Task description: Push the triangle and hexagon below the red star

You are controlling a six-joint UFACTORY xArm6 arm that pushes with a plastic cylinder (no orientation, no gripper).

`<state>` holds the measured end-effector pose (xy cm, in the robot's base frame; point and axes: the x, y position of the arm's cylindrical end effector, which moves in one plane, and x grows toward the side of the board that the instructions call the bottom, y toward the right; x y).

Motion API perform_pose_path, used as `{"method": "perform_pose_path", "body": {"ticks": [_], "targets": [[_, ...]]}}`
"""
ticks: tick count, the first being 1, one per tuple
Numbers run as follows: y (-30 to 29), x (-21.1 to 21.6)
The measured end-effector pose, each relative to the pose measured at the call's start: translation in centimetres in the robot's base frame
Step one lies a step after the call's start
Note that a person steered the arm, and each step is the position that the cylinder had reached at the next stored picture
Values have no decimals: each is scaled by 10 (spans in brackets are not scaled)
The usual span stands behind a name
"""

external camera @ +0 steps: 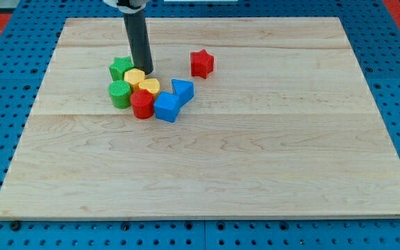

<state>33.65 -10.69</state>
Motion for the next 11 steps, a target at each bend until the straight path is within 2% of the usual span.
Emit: {"method": "perform_pose_path", "body": {"ticks": [1,2,3,4,5,6,7,8,9,10,11], "targets": [[-21,-24],[-60,-1],[-45,28],[50,76],[109,114],[88,108],[88,80],[147,71],[119,62],[78,77],[17,66]]}}
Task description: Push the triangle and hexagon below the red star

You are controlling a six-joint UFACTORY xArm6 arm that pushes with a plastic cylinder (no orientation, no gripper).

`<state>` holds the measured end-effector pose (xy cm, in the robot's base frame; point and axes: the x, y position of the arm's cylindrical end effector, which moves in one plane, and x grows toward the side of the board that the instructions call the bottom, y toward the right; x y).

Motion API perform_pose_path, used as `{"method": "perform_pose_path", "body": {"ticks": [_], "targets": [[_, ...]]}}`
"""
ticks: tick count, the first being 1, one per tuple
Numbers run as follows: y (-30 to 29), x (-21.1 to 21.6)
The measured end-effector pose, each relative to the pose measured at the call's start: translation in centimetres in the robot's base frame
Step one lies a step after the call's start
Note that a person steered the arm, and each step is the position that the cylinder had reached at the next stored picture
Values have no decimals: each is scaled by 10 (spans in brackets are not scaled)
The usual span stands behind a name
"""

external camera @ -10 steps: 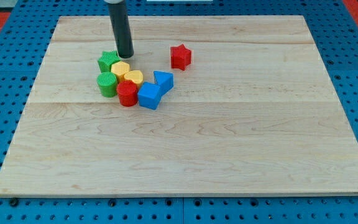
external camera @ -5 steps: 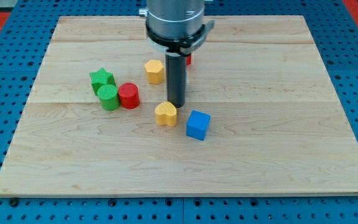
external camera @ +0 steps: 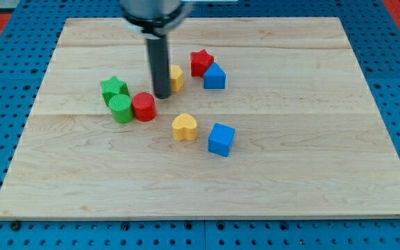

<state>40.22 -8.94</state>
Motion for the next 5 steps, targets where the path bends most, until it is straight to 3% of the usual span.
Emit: {"method": "perform_pose_path", "body": {"ticks": [1,2,4,5], "targets": [[-40,-3],[-11,-33],[119,9],[73,28]]}}
